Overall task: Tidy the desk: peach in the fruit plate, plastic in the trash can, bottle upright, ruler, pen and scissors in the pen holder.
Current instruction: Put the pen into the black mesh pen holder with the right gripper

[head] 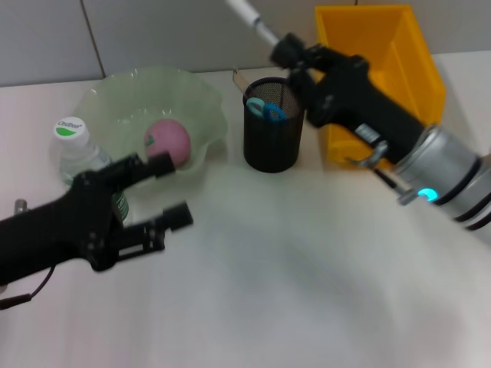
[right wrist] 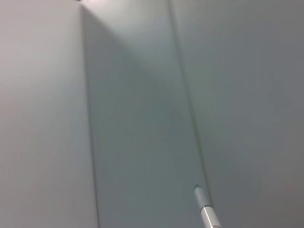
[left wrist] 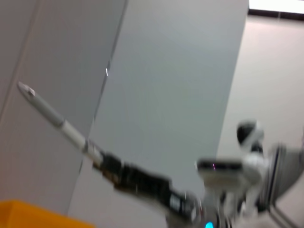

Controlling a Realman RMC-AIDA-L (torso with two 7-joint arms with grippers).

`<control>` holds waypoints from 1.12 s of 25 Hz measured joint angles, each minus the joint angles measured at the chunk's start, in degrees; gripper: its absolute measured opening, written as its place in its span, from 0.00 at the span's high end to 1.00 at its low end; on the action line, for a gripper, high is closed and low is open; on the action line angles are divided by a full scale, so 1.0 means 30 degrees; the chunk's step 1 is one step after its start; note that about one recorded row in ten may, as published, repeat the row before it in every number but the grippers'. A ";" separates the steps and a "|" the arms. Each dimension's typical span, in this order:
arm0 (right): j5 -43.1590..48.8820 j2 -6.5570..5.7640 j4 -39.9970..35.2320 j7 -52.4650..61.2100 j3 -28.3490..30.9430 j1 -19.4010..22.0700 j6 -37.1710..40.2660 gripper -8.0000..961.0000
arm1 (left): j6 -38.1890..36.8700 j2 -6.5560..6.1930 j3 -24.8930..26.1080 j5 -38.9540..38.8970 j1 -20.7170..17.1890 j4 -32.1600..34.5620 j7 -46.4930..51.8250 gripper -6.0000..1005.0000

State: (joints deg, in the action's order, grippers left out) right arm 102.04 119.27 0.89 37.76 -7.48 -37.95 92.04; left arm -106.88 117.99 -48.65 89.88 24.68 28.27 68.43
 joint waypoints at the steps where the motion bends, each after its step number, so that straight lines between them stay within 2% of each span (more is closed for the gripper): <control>1: 0.0000 0.0000 0.0000 0.0000 0.0000 0.0000 0.0000 0.85 | 0.0129 -0.0002 0.0024 0.0521 -0.0080 0.0442 0.0002 0.20; 4: -0.0001 -0.0002 -0.1828 0.2791 -0.0048 0.0338 0.0136 0.85 | 0.0595 -0.0003 0.0085 0.1999 -0.0251 0.1610 -0.0020 0.20; 5: 0.0009 -0.0002 -0.3260 0.4589 -0.0172 0.0571 0.0244 0.85 | 0.0760 -0.0002 0.0088 0.2417 -0.0312 0.1972 -0.0034 0.20; 6: 0.0009 -0.0002 -0.3260 0.4589 -0.0172 0.0571 0.0244 0.85 | 0.0760 -0.0002 0.0088 0.2417 -0.0312 0.1972 -0.0034 0.20; 8: 0.0080 -0.0029 -0.4934 0.6657 -0.0635 0.0758 0.0253 0.85 | 0.1167 -0.0001 0.0089 0.3285 -0.0407 0.2526 -0.0114 0.20; 9: 0.0106 -0.0067 -0.5860 0.7874 -0.1002 0.0849 0.0237 0.85 | 0.1729 0.0004 0.0089 0.4585 -0.0457 0.3067 -0.0266 0.20; 10: 0.0135 -0.0164 -0.8021 1.0613 -0.2339 0.1058 0.0090 0.85 | 0.1906 0.0005 0.0099 0.4990 -0.0460 0.3235 -0.0358 0.20; 12: 0.0140 -0.0256 -0.8941 1.1871 -0.3028 0.1147 -0.0019 0.84 | 0.2076 0.0007 0.0116 0.5267 -0.0467 0.3326 -0.0519 0.20; 15: 0.0384 -0.0713 -1.3118 1.7126 -0.6601 0.1664 -0.0390 0.84 | 0.2601 0.0008 0.0196 0.5653 -0.0565 0.3430 -0.0900 0.20; 17: 0.0567 -0.0829 -1.4095 1.8333 -0.7304 0.1797 -0.0416 0.84 | 0.2949 -0.0002 0.0314 0.5748 -0.0728 0.3469 -0.1129 0.20; 19: 0.1324 -0.0970 -1.6044 2.0647 -0.8350 0.1957 -0.0411 0.84 | 0.3267 0.0010 0.0452 0.5752 -0.0884 0.3472 -0.1464 0.20; 20: 0.2663 -0.1034 -1.8211 2.2974 -0.8967 0.1961 -0.0358 0.84 | 0.3385 0.0022 0.0498 0.5755 -0.0951 0.3465 -0.1597 0.20; 21: 0.2663 -0.1034 -1.8211 2.2974 -0.8967 0.1961 -0.0358 0.84 | 0.3385 0.0022 0.0498 0.5755 -0.0951 0.3465 -0.1597 0.20; 23: 0.4216 -0.1103 -2.0168 2.4933 -0.9276 0.1783 -0.0161 0.84 | 0.3593 0.0042 0.0602 0.5715 -0.1142 0.3376 -0.1933 0.20; 28: 0.7737 -0.1656 -2.3469 2.9224 -0.9602 0.0483 0.0997 0.84 | 0.3805 0.0121 0.1273 0.5600 -0.1357 0.3192 -0.2622 0.20</control>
State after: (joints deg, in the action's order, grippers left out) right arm 125.25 114.30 -69.52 125.43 -36.28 -36.50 95.03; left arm -95.46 118.35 -44.83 106.68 20.61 37.84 60.56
